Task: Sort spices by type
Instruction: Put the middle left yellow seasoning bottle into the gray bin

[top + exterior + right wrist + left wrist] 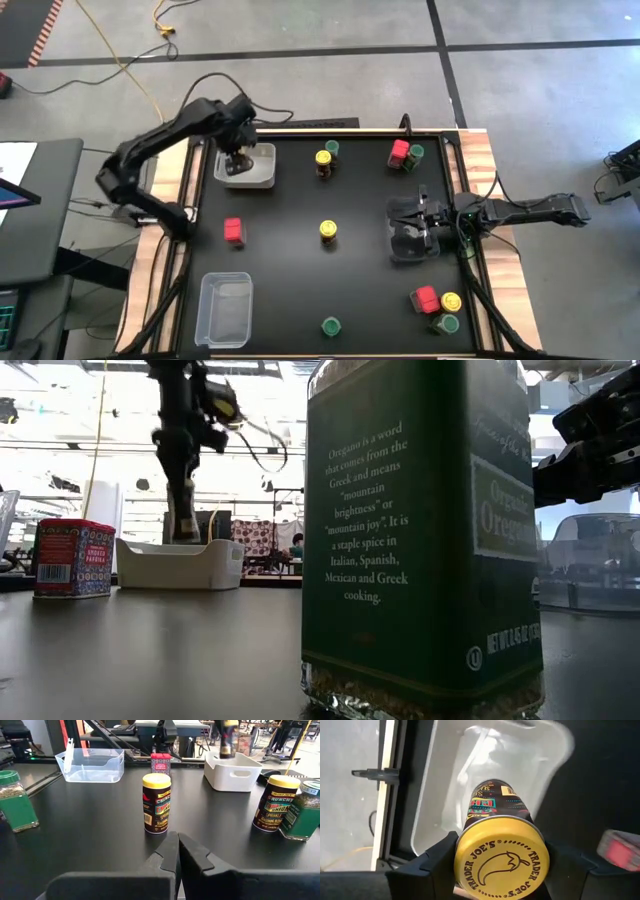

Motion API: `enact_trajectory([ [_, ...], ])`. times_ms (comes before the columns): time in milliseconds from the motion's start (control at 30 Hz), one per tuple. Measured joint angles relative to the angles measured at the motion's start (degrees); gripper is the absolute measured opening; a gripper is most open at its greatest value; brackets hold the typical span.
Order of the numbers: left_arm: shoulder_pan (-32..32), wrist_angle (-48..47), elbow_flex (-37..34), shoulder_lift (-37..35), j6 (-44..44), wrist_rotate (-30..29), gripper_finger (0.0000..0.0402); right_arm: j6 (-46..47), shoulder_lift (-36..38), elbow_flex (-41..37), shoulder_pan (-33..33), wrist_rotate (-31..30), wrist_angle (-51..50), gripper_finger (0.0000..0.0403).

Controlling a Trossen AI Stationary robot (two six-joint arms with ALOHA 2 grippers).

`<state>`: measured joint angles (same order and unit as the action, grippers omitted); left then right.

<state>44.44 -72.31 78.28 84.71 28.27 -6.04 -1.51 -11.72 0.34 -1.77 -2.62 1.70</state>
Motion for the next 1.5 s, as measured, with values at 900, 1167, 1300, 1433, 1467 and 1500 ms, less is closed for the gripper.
enact_trajectory([
  [900,9.6,7.6,-3.4,9.1,0.9,2.4,0.0228,0.0,0.0,0.0,0.0,0.0,0.0,0.0036],
  [1167,9.6,7.0,-3.5,9.1,1.2,0.2,0.0229,0.0,0.0,0.0,0.0,0.0,0.0,0.0036],
  [1300,9.6,7.1,-3.5,9.1,0.8,0.1,0.0237,0.0,0.0,0.0,0.0,0.0,0.0,0.0036],
  [1433,9.6,7.1,-3.5,9.1,0.5,0.1,0.0244,0.0,0.0,0.0,0.0,0.0,0.0,0.0036],
  [1467,9.6,7.1,-3.5,9.1,0.5,0.1,0.0245,0.0,0.0,0.0,0.0,0.0,0.0,0.0036],
  [1500,9.6,7.1,-3.5,9.1,0.6,0.1,0.0246,0.0,0.0,0.0,0.0,0.0,0.0,0.0036],
])
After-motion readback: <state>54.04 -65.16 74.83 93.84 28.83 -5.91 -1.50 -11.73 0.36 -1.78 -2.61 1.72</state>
